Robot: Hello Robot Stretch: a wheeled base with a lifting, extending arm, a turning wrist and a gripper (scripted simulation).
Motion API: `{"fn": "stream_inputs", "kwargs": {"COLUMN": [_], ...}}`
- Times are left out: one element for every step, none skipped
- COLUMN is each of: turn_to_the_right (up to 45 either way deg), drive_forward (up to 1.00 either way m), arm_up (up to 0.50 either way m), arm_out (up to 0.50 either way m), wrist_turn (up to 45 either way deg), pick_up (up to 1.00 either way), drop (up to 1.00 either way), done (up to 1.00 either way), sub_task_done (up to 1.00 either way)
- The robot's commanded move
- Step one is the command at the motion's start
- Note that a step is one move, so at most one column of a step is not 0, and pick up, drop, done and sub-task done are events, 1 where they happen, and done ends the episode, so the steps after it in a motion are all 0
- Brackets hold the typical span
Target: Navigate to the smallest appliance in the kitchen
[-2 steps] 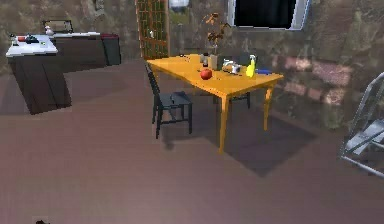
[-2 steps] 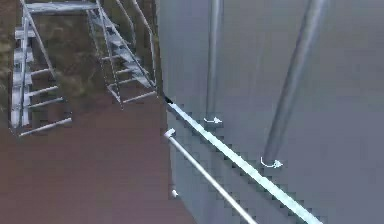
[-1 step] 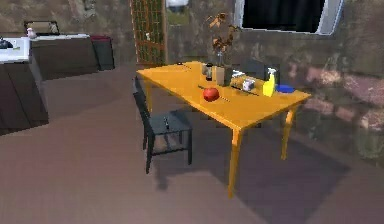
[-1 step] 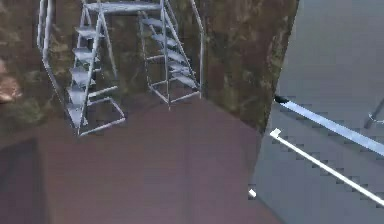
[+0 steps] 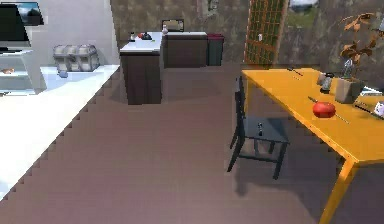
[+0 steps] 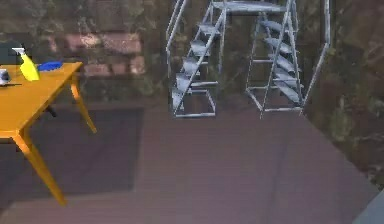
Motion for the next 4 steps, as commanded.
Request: {"fn": "stream_inputs", "kwargs": {"turn_to_the_right": [0.0, -3.0, 0.0, 6.0], "drive_forward": [1.00, 0.00, 1.00, 0.00], "arm_up": [0.00, 0.00, 0.00, 0.00], "arm_out": [0.00, 0.00, 0.00, 0.00], "wrist_turn": [0.0, 0.0, 0.0, 0.0], "pick_up": [0.00, 0.00, 0.00, 0.00], "drop": [0.00, 0.00, 0.00, 0.00], "done": [0.00, 0.00, 0.00, 0.00], "sub_task_done": [0.00, 0.00, 0.00, 0.00]}}
